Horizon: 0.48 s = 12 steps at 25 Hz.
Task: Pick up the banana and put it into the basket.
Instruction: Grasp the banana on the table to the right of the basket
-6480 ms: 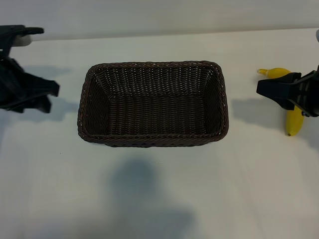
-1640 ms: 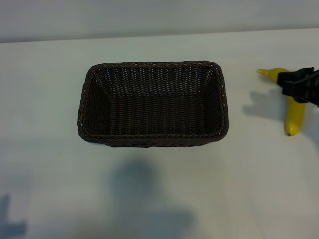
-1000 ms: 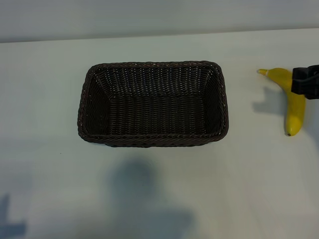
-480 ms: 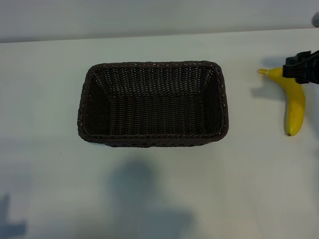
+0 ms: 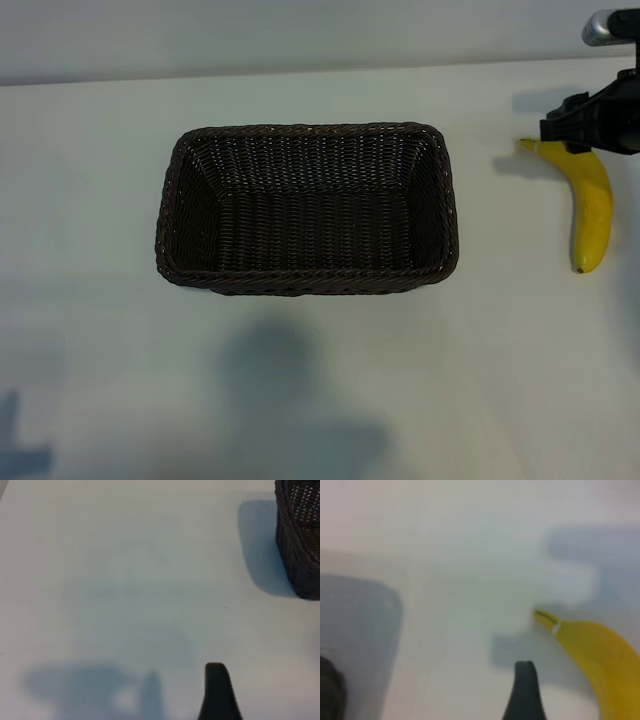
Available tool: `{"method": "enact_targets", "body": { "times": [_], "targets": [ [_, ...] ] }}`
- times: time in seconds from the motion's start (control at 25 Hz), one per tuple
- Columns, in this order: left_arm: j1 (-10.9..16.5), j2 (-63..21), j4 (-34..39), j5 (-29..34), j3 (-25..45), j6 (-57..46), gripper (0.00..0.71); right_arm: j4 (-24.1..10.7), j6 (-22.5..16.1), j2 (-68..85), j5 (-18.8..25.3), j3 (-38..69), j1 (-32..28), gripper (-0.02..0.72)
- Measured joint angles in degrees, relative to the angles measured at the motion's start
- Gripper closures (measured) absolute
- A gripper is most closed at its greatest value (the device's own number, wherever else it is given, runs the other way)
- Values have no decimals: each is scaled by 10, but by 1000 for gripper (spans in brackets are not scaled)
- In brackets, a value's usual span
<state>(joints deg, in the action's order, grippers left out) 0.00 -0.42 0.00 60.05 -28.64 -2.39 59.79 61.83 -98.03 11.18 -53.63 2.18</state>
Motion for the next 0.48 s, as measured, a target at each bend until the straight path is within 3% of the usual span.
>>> {"method": "enact_targets", "body": {
  "times": [0.12,0.2,0.32,0.4,0.48],
  "targets": [
    [0,0,0,0,0,1,203,-114,-118,0,63,-31,-1,134],
    [0,0,0,0,0,1,203,-224,-238,0,109,-55,-2,134],
    [0,0,0,0,0,1,203,-430,-423,0,175,-91,-2,134],
    [0,0,0,0,0,1,203,-525,-523,0,212,-109,-2,134],
    [0,0,0,0,0,1,203,-583,-582,0,233,-118,-3,134]
  ]
}}
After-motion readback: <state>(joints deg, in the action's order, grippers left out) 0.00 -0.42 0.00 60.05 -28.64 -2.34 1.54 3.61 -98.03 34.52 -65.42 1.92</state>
